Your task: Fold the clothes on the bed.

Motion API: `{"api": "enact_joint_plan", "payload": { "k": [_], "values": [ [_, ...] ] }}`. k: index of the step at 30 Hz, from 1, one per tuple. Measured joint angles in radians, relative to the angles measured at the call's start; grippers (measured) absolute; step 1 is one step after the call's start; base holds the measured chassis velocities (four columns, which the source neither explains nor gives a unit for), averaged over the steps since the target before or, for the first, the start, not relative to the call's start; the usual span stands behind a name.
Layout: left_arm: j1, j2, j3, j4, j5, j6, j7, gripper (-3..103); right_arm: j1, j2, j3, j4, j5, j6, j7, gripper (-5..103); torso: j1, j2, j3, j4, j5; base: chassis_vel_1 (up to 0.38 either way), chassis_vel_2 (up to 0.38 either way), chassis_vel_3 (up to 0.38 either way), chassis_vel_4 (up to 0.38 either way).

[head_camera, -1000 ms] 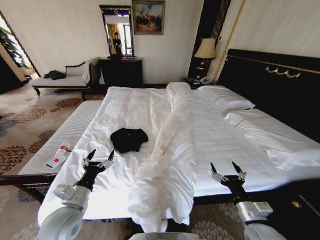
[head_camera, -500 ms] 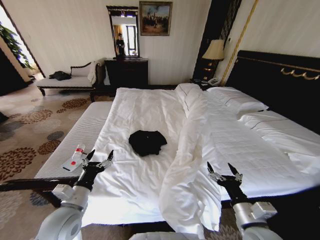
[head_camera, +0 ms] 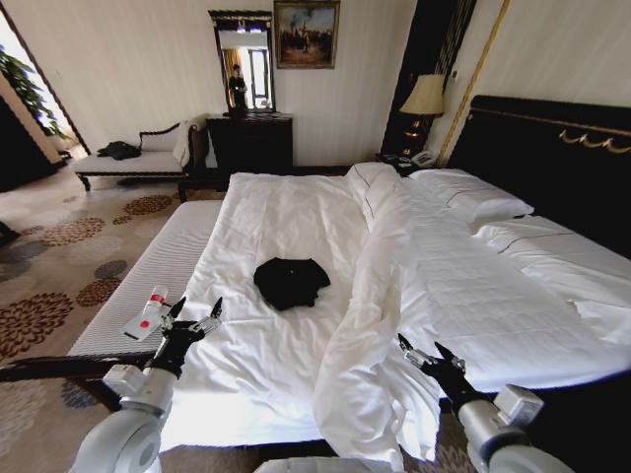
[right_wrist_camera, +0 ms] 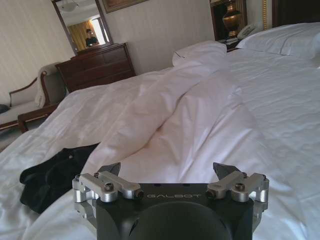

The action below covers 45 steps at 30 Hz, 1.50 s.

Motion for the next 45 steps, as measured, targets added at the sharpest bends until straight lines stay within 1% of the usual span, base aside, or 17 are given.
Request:
{"api": "enact_joint_plan", "payload": {
  "k": [2,4,7,10,12,13,14,16,17,18,21,23,26,29,32,40,45],
  "values": [
    [0.001,0.0,-0.003,0.001,0.001,0.0,-0.001,100,0.007,-0.009,-0.008,-0.001,0.013,0.019,-0.036,100,0.0,0.0,0.0,0.0,0.0002,0.0,0.0,0.0,0.0],
    [-0.007,0.005,-0.005,0.006,-0.002,0.0,-0.01,100,0.015,-0.009,-0.036,-0.002,0.002,0.037,-0.094,100,0.0,0.0,0.0,-0.0008,0.0004,0.0,0.0,0.0,0.0],
    [-0.011,0.007,-0.005,0.006,-0.002,0.004,-0.017,100,0.022,-0.011,-0.056,-0.002,-0.023,0.035,-0.107,100,0.0,0.0,0.0,-0.0006,0.0005,0.0,0.0,0.0,0.0],
    [-0.017,0.007,-0.003,0.005,0.0,0.008,-0.025,100,0.024,-0.03,-0.082,-0.003,-0.062,0.015,-0.113,100,0.0,0.0,0.0,-0.0004,0.0002,0.0,0.0,0.0,0.0],
    [-0.017,0.006,-0.003,0.005,0.001,0.009,-0.027,100,0.02,-0.065,-0.1,-0.003,-0.089,-0.002,-0.128,100,0.0,0.0,0.0,-0.0004,0.0001,0.0,0.0,0.0,0.0],
    [-0.017,0.006,-0.003,0.005,0.001,0.009,-0.027,100,0.02,-0.065,-0.1,-0.003,-0.089,-0.002,-0.128,100,0.0,0.0,0.0,-0.0004,0.0001,0.0,0.0,0.0,0.0],
    [-0.016,0.006,-0.003,0.006,0.003,0.009,-0.027,100,0.019,-0.089,-0.107,-0.003,-0.095,-0.005,-0.14,100,0.0,0.0,0.0,-0.0005,0.0003,0.0,0.0,0.0,0.0],
    [-0.014,0.005,-0.003,0.011,0.008,0.01,-0.03,100,0.033,-0.169,-0.119,-0.004,-0.088,-0.007,-0.161,100,0.0,0.0,0.0,-0.0005,0.0004,0.0,0.0,0.0,0.0],
    [-0.014,0.005,-0.002,0.011,0.01,0.01,-0.032,100,0.041,-0.19,-0.121,-0.004,-0.075,-0.009,-0.162,100,0.0,0.0,0.0,-0.0002,0.0003,0.0,0.0,0.0,0.0],
    [-0.014,0.005,-0.002,0.011,0.01,0.01,-0.032,100,0.041,-0.19,-0.121,-0.004,-0.075,-0.009,-0.162,100,0.0,0.0,0.0,-0.0002,0.0003,0.0,0.0,0.0,0.0],
    [-0.009,0.002,-0.001,0.009,0.019,0.012,-0.04,100,0.088,-0.285,-0.127,-0.004,0.021,-0.029,-0.137,100,0.0,0.0,0.0,-0.0001,0.0003,0.0,0.0,0.0,0.0],
    [-0.008,0.001,-0.002,0.007,0.02,0.012,-0.041,100,0.094,-0.292,-0.128,-0.004,0.028,-0.031,-0.133,100,0.0,0.0,0.0,-0.0002,0.0002,0.0,0.0,0.0,0.0],
    [0.004,-0.008,-0.008,-0.002,0.024,0.012,-0.042,100,0.13,-0.326,-0.133,-0.004,0.037,-0.059,-0.095,100,0.0,0.0,0.0,-0.0003,0.0004,0.0,0.0,0.0,0.0],
    [0.01,-0.013,-0.01,-0.003,0.027,0.012,-0.042,100,0.134,-0.328,-0.14,-0.004,0.031,-0.078,-0.075,100,0.0,0.0,0.0,-0.0003,0.0005,0.0,0.0,0.0,0.0],
    [0.016,-0.022,-0.008,-0.003,0.029,0.01,-0.042,100,0.127,-0.325,-0.171,-0.005,0.003,-0.15,-0.022,100,0.0,0.0,0.0,-0.0005,0.0003,0.0,0.0,0.0,0.0],
    [0.015,-0.029,-0.01,0.001,0.026,0.01,-0.044,100,0.137,-0.308,-0.237,-0.006,0.035,-0.209,0.031,100,0.0,0.0,0.0,-0.0004,0.0002,0.0,0.0,0.0,0.0],
    [0.01,-0.032,-0.013,0.001,0.022,0.009,-0.044,100,0.148,-0.308,-0.248,-0.028,0.001,-0.234,0.058,100,0.0,0.0,0.0,-0.0003,0.0002,0.0,0.0,0.0,0.0]
  ]
}}
